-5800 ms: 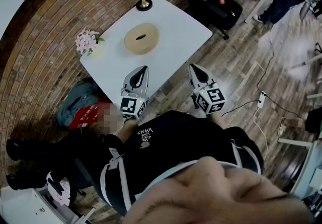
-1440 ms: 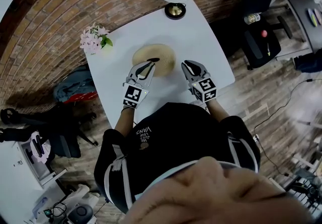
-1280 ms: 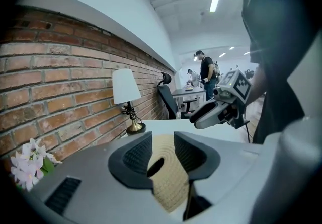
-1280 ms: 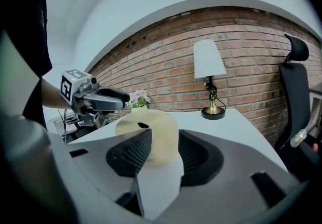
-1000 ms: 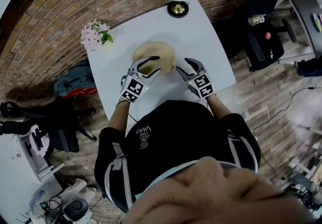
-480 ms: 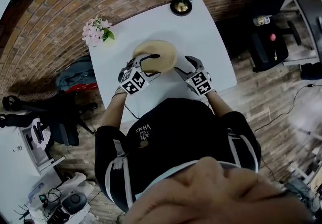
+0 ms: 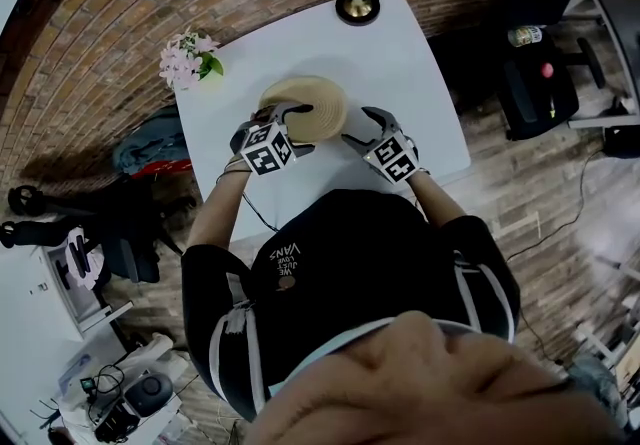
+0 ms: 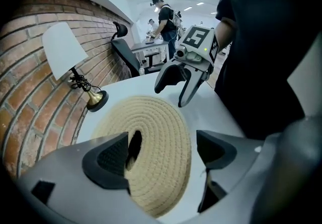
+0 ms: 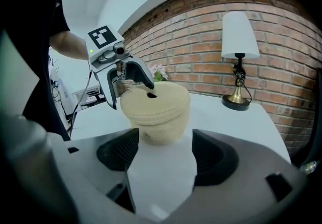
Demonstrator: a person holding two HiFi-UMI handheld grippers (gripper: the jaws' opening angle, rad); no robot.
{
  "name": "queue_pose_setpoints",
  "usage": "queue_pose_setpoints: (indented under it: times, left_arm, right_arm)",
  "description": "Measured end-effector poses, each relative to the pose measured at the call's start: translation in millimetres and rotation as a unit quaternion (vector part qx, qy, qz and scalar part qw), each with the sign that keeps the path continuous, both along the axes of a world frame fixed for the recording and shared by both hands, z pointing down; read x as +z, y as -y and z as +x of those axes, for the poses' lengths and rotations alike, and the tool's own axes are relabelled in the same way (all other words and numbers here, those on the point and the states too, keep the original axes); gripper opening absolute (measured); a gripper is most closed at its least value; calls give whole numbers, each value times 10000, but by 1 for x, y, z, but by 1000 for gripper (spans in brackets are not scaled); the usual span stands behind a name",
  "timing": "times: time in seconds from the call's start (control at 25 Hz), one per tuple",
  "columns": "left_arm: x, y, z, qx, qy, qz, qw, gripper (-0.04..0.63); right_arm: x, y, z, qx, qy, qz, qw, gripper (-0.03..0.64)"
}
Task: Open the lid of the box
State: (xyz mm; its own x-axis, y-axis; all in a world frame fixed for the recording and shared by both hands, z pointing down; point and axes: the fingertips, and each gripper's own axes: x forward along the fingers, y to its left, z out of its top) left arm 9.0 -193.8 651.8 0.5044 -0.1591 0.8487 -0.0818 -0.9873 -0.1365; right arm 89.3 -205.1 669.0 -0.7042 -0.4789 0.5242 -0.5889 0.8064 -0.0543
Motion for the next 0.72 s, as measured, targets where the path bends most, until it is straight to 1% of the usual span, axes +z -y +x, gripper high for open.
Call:
queue_pose_setpoints:
  times: [0.08, 0.2, 0.48, 0.72]
  left_arm:
    - [2, -2, 2, 97, 126, -61, 9999, 425]
    - [5, -2, 3, 186, 332, -79, 9992, 431]
    - [15, -3, 0, 146, 757, -224, 9968, 431]
    - [21, -3, -1, 291, 1094, -233, 9933, 431]
  right_arm:
    - [4, -1, 1, -116, -64, 4, 9999, 306]
    - [7, 1, 1, -245, -125, 31, 9996, 310]
    - [8, 7, -7, -437, -113, 121, 9989, 311]
    - [18, 9, -14, -781, -448, 269, 9956, 312]
